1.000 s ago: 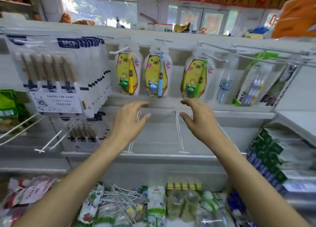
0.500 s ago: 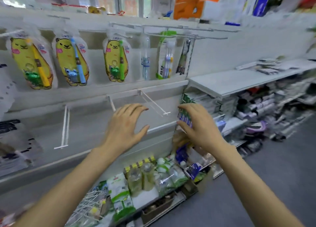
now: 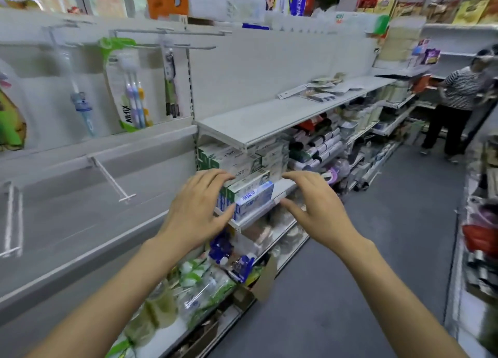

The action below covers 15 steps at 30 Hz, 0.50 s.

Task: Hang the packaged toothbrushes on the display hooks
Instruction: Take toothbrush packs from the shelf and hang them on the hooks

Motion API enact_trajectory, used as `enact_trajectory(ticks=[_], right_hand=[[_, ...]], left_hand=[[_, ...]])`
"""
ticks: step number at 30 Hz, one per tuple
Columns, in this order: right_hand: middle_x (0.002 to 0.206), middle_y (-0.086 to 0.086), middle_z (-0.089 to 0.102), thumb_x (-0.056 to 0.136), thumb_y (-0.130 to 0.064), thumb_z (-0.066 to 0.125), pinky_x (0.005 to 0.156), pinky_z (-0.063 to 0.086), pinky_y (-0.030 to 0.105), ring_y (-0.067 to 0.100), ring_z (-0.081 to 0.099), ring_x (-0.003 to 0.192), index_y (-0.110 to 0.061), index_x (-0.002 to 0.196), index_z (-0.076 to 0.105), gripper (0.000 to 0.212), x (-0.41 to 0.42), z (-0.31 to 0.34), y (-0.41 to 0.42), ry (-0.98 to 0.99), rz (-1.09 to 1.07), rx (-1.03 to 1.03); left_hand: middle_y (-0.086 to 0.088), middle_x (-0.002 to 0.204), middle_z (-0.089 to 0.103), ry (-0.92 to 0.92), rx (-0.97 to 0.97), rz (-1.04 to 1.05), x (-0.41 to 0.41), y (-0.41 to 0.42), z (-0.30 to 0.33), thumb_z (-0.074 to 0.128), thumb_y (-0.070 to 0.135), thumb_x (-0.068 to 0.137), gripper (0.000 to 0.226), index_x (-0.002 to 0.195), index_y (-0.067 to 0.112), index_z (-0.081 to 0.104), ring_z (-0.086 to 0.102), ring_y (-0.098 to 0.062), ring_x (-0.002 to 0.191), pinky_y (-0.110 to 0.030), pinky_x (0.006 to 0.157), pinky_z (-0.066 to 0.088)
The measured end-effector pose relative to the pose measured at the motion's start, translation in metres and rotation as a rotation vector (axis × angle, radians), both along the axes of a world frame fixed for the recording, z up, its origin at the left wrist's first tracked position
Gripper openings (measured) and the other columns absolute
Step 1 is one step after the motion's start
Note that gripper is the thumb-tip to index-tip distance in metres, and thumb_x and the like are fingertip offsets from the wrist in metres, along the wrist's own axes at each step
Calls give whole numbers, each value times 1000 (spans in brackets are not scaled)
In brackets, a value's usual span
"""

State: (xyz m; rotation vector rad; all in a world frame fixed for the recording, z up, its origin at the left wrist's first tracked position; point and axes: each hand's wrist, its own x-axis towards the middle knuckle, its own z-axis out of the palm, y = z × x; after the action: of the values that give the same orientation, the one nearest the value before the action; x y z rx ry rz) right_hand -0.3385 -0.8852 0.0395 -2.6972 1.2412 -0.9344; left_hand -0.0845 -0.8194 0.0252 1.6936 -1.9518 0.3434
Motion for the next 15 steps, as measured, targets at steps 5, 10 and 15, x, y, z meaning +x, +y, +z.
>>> enact_trajectory(ticks=[5,10,15], right_hand=[[135,-3,57,93,-29,70,107,36,27,16,46,129,-17,137,54,48,-63,-5,-63,18,-4,15],[134,-5,57,93,-31,69,108,38,29,16,47,130,-18,136,54,47,-112,-8,-121,34,5,40],[130,-6,56,93,-30,69,105,44,34,17,52,123,-19,136,52,47,-149,-14,-172,26,12,64]], left_hand=[[4,134,55,9,-2,-32,-64,-71,-2,64,39,88,52,135,22,51,48,-14,126,-31,109,36],[1,133,56,22,11,-56,-120,-129,-1,63,36,88,51,134,19,53,50,-19,125,-36,108,40],[2,133,54,30,38,-73,-160,-181,1,49,46,87,53,135,21,51,50,-18,124,-37,105,43]])
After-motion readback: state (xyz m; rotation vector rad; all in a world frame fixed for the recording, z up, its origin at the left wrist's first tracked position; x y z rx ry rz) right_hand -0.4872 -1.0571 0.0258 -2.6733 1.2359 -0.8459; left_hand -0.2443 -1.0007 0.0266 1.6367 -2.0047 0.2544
